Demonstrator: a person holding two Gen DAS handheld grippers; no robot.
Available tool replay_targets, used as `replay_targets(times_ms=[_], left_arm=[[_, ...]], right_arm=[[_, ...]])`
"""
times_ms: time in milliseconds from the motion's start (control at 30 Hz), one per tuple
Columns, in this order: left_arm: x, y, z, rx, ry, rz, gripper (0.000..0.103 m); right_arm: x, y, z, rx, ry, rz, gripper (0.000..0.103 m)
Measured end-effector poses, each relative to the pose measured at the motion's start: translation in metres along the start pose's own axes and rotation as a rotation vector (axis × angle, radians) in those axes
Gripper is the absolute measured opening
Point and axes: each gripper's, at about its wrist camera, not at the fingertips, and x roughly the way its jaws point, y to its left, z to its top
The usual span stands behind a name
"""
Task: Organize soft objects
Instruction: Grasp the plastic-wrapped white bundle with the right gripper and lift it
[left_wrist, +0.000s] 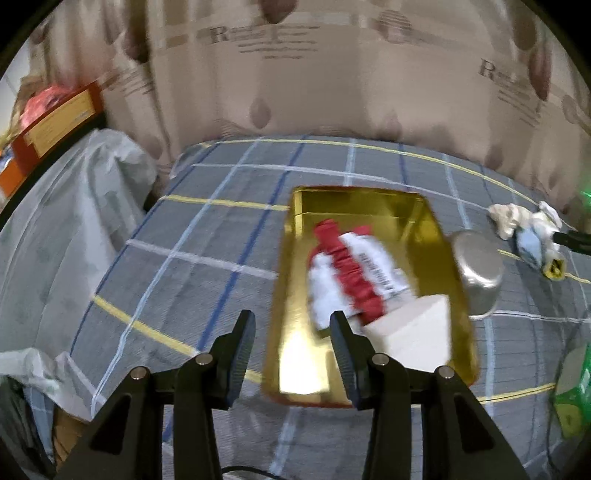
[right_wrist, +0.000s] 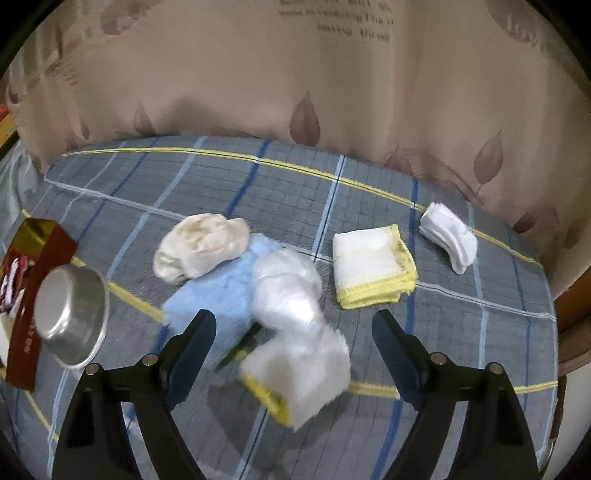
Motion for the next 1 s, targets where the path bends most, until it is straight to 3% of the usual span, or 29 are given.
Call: replay_targets(times_ms=[233, 433, 600, 733, 1000], left_arm=[[0.005, -0.058, 0.032, 0.074, 0.015, -0.115, 0.043], [0.017, -0.119, 0.056, 0.159, 0.024, -0.199, 0.043], [0.027, -0.178, 0.064, 0.247, 0.029, -0.238, 0.043], [0.033, -0.222, 0.069, 0.291, 0.037, -0.29, 0.043], [0.048, -0.283, 0.086, 0.347, 0.003, -0.35, 0.049]], right_arm=[[0.031, -0.01, 0.005, 0.008, 0.024, 0.042, 0.069], [0.042, -0.015, 0.004, 0.035, 0.015, 0.101, 0.038], [0.024, -0.019, -0.002, 0.056, -0.037, 0.116, 0.036], [-0.016, -0.024, -0.009, 0.097, -0.105, 0.151, 0.036], [-0.087, -0.024, -0.065, 0.21, -0.146, 0.157, 0.036]])
